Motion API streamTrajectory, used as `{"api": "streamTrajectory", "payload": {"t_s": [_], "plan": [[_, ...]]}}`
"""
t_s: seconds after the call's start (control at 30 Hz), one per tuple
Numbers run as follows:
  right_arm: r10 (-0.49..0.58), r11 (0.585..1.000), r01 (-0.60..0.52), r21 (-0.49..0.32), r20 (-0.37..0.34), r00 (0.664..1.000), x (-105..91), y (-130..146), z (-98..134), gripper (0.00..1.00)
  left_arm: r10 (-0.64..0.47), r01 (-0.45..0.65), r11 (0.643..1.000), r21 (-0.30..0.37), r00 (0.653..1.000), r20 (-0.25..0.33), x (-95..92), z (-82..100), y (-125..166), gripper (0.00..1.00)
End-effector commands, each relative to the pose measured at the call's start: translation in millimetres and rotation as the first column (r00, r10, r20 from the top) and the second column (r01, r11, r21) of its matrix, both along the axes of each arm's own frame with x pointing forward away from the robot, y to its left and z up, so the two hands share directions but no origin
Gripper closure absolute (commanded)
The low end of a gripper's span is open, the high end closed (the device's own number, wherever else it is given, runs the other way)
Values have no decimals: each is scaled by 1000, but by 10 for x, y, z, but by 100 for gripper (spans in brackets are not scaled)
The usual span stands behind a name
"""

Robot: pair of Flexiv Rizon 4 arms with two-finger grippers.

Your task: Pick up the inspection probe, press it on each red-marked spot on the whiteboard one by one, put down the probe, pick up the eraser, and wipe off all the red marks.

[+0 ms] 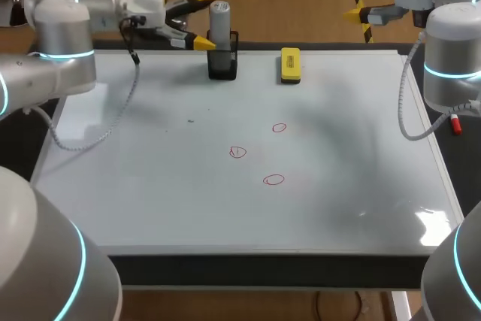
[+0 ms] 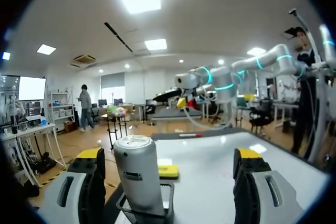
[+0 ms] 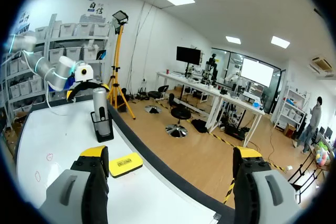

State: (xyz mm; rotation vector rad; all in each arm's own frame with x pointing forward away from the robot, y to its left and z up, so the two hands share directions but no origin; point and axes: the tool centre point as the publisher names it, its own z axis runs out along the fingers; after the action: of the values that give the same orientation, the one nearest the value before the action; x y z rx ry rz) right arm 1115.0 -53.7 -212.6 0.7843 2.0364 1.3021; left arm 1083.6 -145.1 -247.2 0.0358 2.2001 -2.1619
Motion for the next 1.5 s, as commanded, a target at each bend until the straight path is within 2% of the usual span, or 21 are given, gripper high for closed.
{"api": "streamTrajectory", "payload": {"t_s": [0.03, 0.77, 1.17, 1.5], "plan": [[0, 1000, 0, -1, -2, 1000, 5, -1, 3, 0, -8, 9, 999, -31, 1000, 4, 88, -122, -63, 0], [0, 1000, 0, -1, -2, 1000, 5, -1, 3, 0, -11, 10, 996, -84, 1000, -9, 239, -490, -237, 0], [0, 1000, 0, -1, -2, 1000, 5, -1, 3, 0, -14, 12, 996, -87, 1000, -18, 313, -472, -335, 0], [0, 1000, 0, -1, -2, 1000, 5, -1, 3, 0, -13, 11, 998, -64, 1000, -27, 351, -450, -368, 0]]}}
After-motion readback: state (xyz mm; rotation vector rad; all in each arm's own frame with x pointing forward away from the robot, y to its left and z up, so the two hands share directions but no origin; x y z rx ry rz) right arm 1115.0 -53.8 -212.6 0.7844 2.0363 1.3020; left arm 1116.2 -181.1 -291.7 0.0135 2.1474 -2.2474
